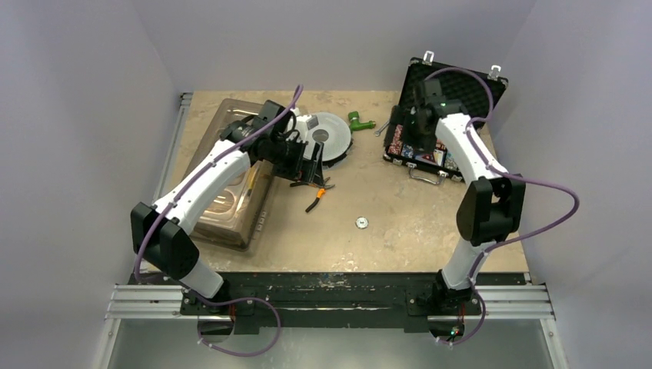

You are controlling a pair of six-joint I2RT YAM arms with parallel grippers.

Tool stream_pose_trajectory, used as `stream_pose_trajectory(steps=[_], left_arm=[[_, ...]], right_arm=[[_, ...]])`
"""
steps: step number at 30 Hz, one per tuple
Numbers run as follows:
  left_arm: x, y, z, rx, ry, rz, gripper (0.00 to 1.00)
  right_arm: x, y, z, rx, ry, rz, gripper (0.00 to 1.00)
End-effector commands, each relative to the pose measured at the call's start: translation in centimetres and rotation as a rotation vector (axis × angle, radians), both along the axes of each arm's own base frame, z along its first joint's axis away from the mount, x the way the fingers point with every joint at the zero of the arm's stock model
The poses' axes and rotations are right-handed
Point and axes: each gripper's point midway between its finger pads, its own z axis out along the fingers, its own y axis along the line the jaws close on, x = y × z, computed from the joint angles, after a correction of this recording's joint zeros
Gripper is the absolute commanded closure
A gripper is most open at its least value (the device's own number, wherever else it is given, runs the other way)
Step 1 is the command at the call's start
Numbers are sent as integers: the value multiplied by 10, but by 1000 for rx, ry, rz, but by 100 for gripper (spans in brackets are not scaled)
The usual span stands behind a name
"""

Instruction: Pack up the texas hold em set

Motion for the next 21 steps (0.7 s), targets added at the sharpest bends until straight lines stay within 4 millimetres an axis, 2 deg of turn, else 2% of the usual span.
stream_pose_trajectory(steps=[1, 5, 8, 9, 11, 14, 17, 21], left_arm=[[-14, -17, -15, -18, 92, 23, 6], [-23, -27, -46, 155, 61, 65, 7], [-29, -42, -68, 276, 35, 86, 13], [-28, -45, -75, 308, 32, 98, 14], [-25, -53, -90, 363, 35, 113, 17], [-17, -67, -101, 400, 10, 129, 22], [-11, -86, -111, 406, 21, 151, 25], [-11, -111, -127, 384, 84, 170, 26]], right_arm=[[-46, 36, -9, 62, 36, 196, 3], [-82, 44, -31, 117, 74, 167, 5], [-104, 32, -38, 95, 115, 86, 8], [-112, 19, -39, 43, 139, 26, 9], [-131, -16, -27, -104, 163, -126, 9], [-144, -43, 6, -185, 42, -213, 9], [-152, -53, 28, -177, -73, -253, 9], [-170, -56, 29, -160, -85, -252, 9]])
